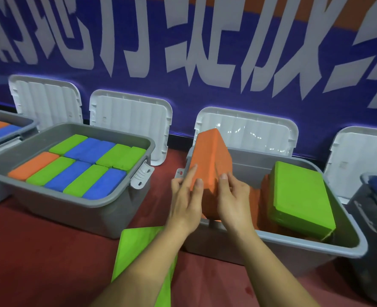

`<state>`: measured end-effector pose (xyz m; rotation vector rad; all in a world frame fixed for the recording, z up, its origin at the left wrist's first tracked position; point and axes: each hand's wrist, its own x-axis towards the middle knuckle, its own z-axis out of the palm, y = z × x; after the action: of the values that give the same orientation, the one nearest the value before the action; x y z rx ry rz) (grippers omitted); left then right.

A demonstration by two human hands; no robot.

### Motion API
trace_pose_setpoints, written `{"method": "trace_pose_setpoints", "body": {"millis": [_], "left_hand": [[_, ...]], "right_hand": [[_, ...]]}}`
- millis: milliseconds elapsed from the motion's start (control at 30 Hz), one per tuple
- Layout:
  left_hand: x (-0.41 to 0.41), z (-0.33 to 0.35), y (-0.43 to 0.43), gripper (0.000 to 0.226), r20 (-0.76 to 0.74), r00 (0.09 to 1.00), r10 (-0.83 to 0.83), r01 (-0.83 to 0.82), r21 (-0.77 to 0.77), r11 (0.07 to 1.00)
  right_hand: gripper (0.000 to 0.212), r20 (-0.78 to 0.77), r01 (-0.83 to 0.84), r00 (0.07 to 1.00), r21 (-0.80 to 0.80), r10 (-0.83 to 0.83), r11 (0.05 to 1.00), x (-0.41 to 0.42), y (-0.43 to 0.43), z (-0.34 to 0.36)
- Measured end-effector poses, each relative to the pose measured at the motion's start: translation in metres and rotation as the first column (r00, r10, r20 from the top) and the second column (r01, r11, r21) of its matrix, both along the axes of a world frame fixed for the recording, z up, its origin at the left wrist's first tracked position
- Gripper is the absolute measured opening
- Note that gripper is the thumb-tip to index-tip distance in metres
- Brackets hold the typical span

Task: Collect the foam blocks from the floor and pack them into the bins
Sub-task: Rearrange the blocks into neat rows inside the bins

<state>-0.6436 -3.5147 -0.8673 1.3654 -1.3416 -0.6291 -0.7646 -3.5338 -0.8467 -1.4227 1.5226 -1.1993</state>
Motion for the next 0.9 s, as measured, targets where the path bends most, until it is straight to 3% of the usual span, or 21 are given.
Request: {"method": "trace_pose_setpoints", "body": {"millis": [133,233,333,467,567,667,767,900], "left_hand": [[0.014,0.012,0.013,0.076,-0.069,0.997,0.022,-0.026,-0.051,0.998],[0.031,0.017,0.025,0.061,-0.17,0.985,0.032,-0.036,-0.024,0.999],[0.058,0.027,0.035,0.06,-0.207,0.978,0.031,-0.037,-0.024,0.999],[0.091,0.042,0.049,0.065,-0.063,0.989,0.133,-0.127,0.085,0.988],[0.121,0.04,0.068,0.083,0.067,0.983,0.172,-0.183,0.242,0.953],[0.154,0.036,0.094,0.089,0.219,0.974,0.062,-0.156,0.441,0.884],[0.172,0.026,0.113,0.075,0.334,0.939,-0.08,-0.129,0.559,0.819],[0.166,0.003,0.121,0.072,0.429,0.85,-0.306,-0.113,0.715,0.69]], "right_hand": [[0.045,0.019,0.025,0.999,0.06,-0.026,0.998,0.008,0.01,0.008],[0.088,0.092,-0.081,0.993,0.033,0.078,0.996,0.025,0.013,0.007],[0.121,0.096,-0.128,0.988,0.107,0.118,0.986,0.033,0.009,0.002],[0.143,0.018,-0.2,0.98,0.178,0.2,0.964,0.046,0.032,0.008],[0.129,-0.1,-0.285,0.946,0.195,0.308,0.939,0.059,0.061,0.006],[0.133,-0.241,-0.387,0.866,0.236,0.439,0.892,0.07,0.077,-0.007],[0.132,-0.265,-0.462,0.784,0.355,0.561,0.813,0.078,0.086,-0.016],[0.134,-0.379,-0.433,0.676,0.49,0.633,0.756,0.084,0.099,-0.027]]}}
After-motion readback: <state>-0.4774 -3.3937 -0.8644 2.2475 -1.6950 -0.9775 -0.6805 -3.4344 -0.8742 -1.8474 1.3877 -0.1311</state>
